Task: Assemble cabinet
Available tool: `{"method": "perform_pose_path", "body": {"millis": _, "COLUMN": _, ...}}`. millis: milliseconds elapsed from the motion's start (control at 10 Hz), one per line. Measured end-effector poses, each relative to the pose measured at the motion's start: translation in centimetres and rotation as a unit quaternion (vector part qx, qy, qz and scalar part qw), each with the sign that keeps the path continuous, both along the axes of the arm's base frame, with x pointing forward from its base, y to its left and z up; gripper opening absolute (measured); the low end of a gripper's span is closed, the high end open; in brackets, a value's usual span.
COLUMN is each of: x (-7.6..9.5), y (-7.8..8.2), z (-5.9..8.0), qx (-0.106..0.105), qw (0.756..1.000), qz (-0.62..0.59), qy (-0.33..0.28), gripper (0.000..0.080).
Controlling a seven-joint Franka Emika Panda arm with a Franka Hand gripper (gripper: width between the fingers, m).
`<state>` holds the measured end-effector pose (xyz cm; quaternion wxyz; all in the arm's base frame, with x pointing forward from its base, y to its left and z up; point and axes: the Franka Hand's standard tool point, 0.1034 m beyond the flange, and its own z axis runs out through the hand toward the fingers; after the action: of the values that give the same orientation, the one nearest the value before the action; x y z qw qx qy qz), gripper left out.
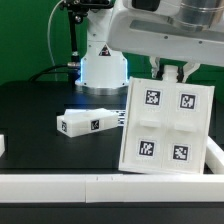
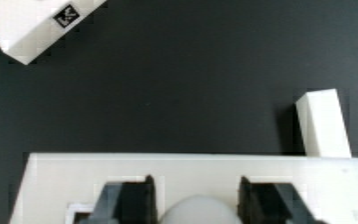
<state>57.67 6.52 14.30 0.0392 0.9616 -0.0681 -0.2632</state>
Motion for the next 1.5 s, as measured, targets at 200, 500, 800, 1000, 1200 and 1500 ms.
{"method": "perform_pose_path", "body": {"millis": 200, "x": 0.5, "y": 0.6, "z": 0.0, "qx": -0.002, "qw": 1.0, "qz": 0.01, "qy": -0.009, "gripper": 0.0217}}
{"method": "perform_pose_path", "body": {"millis": 500, "x": 1.4, "y": 1.7, "z": 0.2, "qx": -0.006, "qw": 0.999, "qz": 0.035, "qy": -0.019, "gripper": 0.0217}}
{"method": "perform_pose_path", "body": {"millis": 800, "x": 2.0, "y": 2.0, "z": 0.2, "qx": 0.017, "qw": 0.996, "qz": 0.087, "qy": -0.029, "gripper": 0.0217}}
{"method": "perform_pose_path", "body": {"millis": 1000, "x": 2.4, "y": 0.6, "z": 0.3, "qx": 0.028, "qw": 0.995, "qz": 0.093, "qy": -0.031, "gripper": 0.0217}}
{"method": "perform_pose_path", "body": {"millis": 1200, "x": 2.4, "y": 0.2, "z": 0.0, "qx": 0.027, "qw": 0.995, "qz": 0.089, "qy": -0.031, "gripper": 0.0217}}
{"method": "perform_pose_path", "body": {"millis": 1500, "x": 2.4, "y": 0.0, "z": 0.0, "qx": 0.027, "qw": 0.995, "qz": 0.088, "qy": -0.031, "gripper": 0.0568}}
